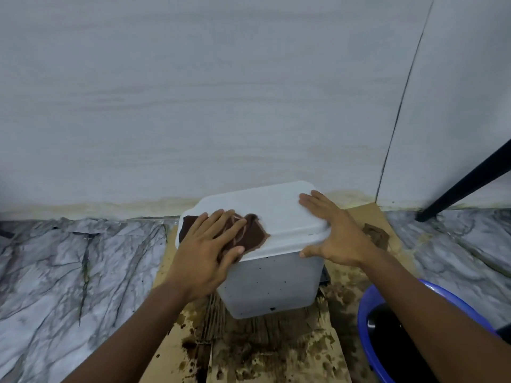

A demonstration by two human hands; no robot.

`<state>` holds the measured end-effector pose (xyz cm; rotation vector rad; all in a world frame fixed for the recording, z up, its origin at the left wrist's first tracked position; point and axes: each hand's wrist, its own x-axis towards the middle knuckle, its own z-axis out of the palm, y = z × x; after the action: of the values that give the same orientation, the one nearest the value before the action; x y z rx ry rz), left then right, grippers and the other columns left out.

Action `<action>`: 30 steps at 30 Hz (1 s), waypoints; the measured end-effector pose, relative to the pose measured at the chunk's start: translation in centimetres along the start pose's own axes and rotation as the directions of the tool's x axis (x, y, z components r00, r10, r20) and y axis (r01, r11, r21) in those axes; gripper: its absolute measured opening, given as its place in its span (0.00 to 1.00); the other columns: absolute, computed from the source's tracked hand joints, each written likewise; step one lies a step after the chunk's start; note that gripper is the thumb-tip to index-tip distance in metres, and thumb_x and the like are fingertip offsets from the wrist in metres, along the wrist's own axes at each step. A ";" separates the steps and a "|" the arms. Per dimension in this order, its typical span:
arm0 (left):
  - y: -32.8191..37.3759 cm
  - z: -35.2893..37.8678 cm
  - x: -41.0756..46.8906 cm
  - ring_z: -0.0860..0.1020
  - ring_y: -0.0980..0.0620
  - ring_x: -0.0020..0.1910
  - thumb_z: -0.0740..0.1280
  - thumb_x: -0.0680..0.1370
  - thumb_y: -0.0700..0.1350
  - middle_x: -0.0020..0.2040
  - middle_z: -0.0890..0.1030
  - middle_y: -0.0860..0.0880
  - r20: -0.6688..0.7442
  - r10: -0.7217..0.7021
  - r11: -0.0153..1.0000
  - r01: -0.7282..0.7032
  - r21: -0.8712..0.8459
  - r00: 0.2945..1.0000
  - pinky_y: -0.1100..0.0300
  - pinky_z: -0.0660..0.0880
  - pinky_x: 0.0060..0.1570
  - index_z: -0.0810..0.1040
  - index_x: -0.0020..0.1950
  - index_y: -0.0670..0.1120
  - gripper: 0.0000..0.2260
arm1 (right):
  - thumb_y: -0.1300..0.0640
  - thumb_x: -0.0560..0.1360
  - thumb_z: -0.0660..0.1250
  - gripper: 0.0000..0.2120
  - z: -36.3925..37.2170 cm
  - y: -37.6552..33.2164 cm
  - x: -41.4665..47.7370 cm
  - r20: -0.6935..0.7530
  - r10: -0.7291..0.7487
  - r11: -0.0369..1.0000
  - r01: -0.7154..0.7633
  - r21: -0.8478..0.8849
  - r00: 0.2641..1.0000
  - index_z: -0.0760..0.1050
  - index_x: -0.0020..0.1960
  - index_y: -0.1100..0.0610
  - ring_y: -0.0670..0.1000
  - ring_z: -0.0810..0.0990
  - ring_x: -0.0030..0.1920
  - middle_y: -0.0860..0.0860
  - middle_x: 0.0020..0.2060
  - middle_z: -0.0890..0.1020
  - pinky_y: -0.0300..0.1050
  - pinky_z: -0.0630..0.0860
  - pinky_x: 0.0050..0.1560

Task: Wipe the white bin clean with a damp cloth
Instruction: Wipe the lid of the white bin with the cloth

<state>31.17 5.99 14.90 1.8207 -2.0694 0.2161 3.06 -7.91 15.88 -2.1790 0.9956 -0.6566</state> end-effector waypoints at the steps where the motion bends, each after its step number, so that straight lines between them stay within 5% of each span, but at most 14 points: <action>1: 0.9 0.2 0.7 0.64 0.47 0.79 0.55 0.84 0.61 0.78 0.69 0.48 -0.003 -0.018 1.000 0.018 0.015 1.000 0.48 0.55 0.79 0.67 0.78 0.54 0.24 | 0.51 0.57 0.86 0.55 0.2 0.0 0.0 -0.013 0.012 1.000 -0.012 0.014 1.000 0.63 0.78 0.45 0.36 0.52 0.78 0.31 0.75 0.57 0.46 0.54 0.79; 5: 7.1 2.3 5.7 0.67 0.43 0.76 0.54 0.82 0.62 0.76 0.72 0.46 0.025 0.005 0.997 -0.007 0.079 1.000 0.45 0.60 0.78 0.71 0.77 0.52 0.26 | 0.55 0.57 0.86 0.57 0.0 0.2 -0.1 -0.004 0.023 0.997 -0.023 0.080 1.000 0.60 0.79 0.44 0.39 0.56 0.77 0.40 0.80 0.56 0.39 0.62 0.73; 9: 11.3 4.2 8.8 0.69 0.42 0.74 0.56 0.82 0.60 0.73 0.75 0.45 0.028 0.052 0.996 -0.054 0.065 0.998 0.44 0.62 0.76 0.73 0.75 0.50 0.26 | 0.62 0.61 0.85 0.57 -1.3 0.8 -0.5 0.037 -0.020 0.981 0.013 0.192 0.999 0.56 0.81 0.46 0.31 0.67 0.69 0.40 0.76 0.66 0.33 0.73 0.65; 18: 2.6 0.4 2.9 0.67 0.46 0.76 0.59 0.81 0.64 0.76 0.72 0.48 0.013 -0.044 0.999 0.043 0.012 0.999 0.45 0.62 0.77 0.73 0.76 0.52 0.27 | 0.56 0.56 0.87 0.60 -1.5 1.8 -0.1 0.016 0.001 0.991 -0.003 0.136 1.000 0.56 0.79 0.40 0.39 0.61 0.75 0.36 0.78 0.62 0.24 0.61 0.62; 22: 6.2 1.8 5.3 0.70 0.44 0.75 0.59 0.80 0.63 0.74 0.74 0.45 -0.018 -0.026 0.998 0.027 0.049 1.000 0.44 0.65 0.75 0.75 0.74 0.49 0.28 | 0.57 0.56 0.87 0.59 -1.6 2.5 0.0 0.013 -0.014 0.990 0.012 0.142 1.000 0.60 0.80 0.45 0.36 0.60 0.74 0.36 0.78 0.60 0.15 0.59 0.57; 27: 12.3 4.8 10.2 0.69 0.44 0.74 0.56 0.81 0.62 0.73 0.76 0.45 0.004 0.044 0.995 -0.044 0.088 0.999 0.44 0.64 0.74 0.73 0.75 0.48 0.28 | 0.70 0.64 0.80 0.49 -1.7 2.7 -0.1 -0.055 -0.048 0.983 0.057 0.173 0.997 0.62 0.78 0.52 0.39 0.71 0.68 0.44 0.71 0.71 0.18 0.64 0.56; 30: 12.1 4.5 10.5 0.70 0.45 0.72 0.58 0.81 0.61 0.72 0.76 0.47 0.016 0.080 0.995 -0.081 0.054 0.997 0.45 0.67 0.72 0.73 0.75 0.48 0.26 | 0.69 0.63 0.82 0.55 -1.8 2.8 -0.1 0.015 -0.026 0.967 0.022 0.253 1.000 0.56 0.81 0.50 0.32 0.71 0.68 0.40 0.70 0.70 0.21 0.69 0.56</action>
<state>17.56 -3.43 16.26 1.7765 -2.1689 0.2844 0.48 -9.84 15.06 -1.9719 0.8281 -0.7317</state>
